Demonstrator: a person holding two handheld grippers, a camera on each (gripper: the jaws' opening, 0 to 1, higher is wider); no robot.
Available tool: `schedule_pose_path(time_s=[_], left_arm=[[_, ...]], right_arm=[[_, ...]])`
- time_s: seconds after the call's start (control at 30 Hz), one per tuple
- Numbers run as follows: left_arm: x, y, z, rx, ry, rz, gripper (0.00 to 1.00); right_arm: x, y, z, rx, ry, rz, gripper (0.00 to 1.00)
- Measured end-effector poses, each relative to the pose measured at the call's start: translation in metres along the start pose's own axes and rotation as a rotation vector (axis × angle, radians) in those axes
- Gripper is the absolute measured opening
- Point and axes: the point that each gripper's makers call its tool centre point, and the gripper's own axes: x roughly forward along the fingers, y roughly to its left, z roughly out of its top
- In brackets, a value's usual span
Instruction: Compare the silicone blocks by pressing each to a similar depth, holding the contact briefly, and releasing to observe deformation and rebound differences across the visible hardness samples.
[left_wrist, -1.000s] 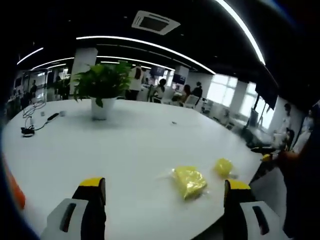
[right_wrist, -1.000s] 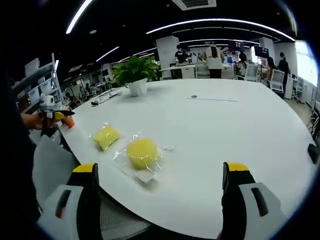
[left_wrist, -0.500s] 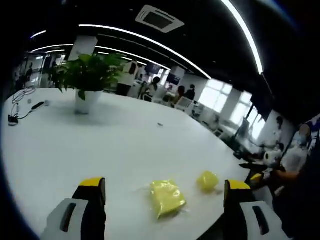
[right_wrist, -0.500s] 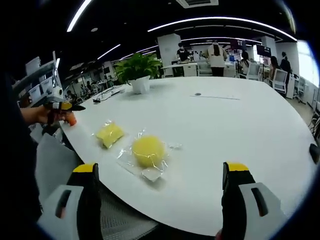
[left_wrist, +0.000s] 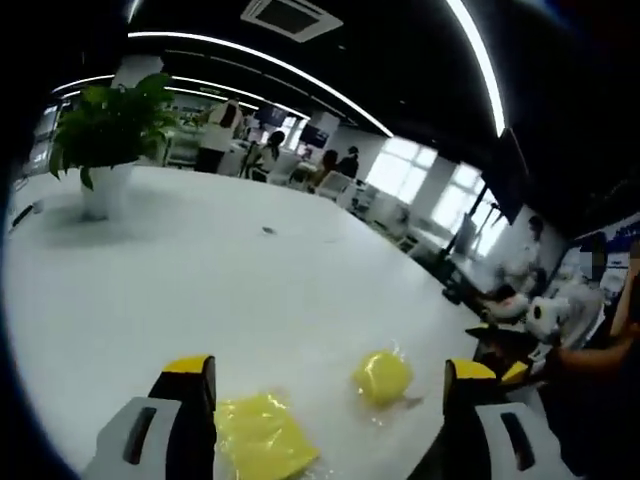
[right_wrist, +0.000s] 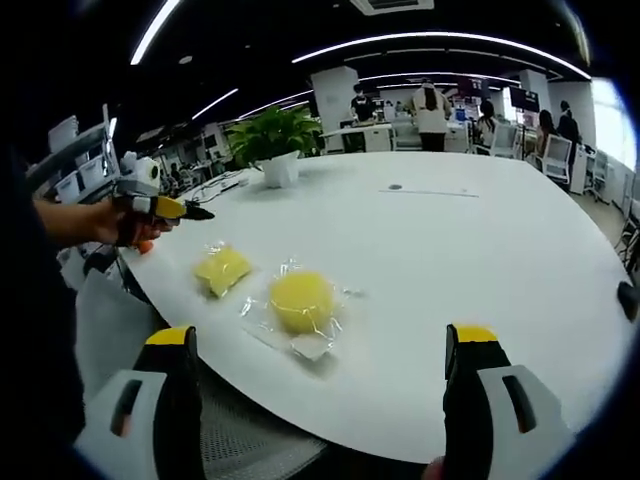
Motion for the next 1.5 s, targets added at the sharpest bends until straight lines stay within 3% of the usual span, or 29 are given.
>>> schedule_pose_path(time_s=[0.27, 0.3, 0.37, 0.6, 0.87, 0.93, 1.0, 1.03, 1.17, 1.27, 1.3, 1.4, 1.5], left_arm=[[0.042, -0.001, -0.003, -0.108, 0.041, -0.006, 0.87], [0.046, 0.002, -0.008, -0.11, 0.07, 0.012, 0.83], [0.055, 0.003, -0.01, -0.102, 0.072, 0.019, 0.77], [0.086, 0.0, -0.035, -0.211, 0.171, -0.012, 0.72], [0.113, -0.003, -0.038, -0.327, 0.193, -0.027, 0.57], [0.119, -0.002, -0.046, -0.362, 0.228, -0.016, 0.55], [0.124, -0.004, -0.049, -0.388, 0.241, -0.032, 0.48], [0.126, -0.01, -0.057, -0.42, 0.276, -0.05, 0.44], [0.132, -0.006, -0.063, -0.405, 0.288, -0.036, 0.28], [0.135, -0.014, -0.063, -0.537, 0.299, -0.077, 0.23], [0.136, -0.014, -0.063, -0.548, 0.305, -0.086, 0.23], [0.139, -0.009, -0.064, -0.475, 0.306, -0.067, 0.12], [0.142, -0.01, -0.071, -0.45, 0.327, -0.067, 0.1]], right_arm=[[-0.011, -0.002, -0.013, 0.032, 0.022, -0.02, 0.96], [-0.011, -0.002, -0.014, 0.031, 0.024, -0.02, 0.96], [-0.012, -0.003, -0.013, 0.028, 0.021, -0.021, 0.96], [-0.013, -0.005, -0.011, 0.04, 0.008, -0.028, 0.96], [-0.016, -0.003, -0.01, 0.046, 0.011, -0.029, 0.96], [-0.017, -0.001, -0.011, 0.045, 0.016, -0.027, 0.96], [-0.018, 0.0, -0.011, 0.043, 0.02, -0.026, 0.96], [-0.018, 0.0, -0.011, 0.043, 0.022, -0.026, 0.96], [-0.02, 0.005, -0.013, 0.042, 0.03, -0.018, 0.96], [-0.021, 0.006, -0.017, 0.044, 0.04, -0.017, 0.96], [-0.021, 0.006, -0.017, 0.053, 0.036, -0.017, 0.96], [-0.024, 0.004, -0.017, 0.054, 0.039, -0.018, 0.96], [-0.025, 0.002, -0.017, 0.054, 0.043, -0.025, 0.96]])
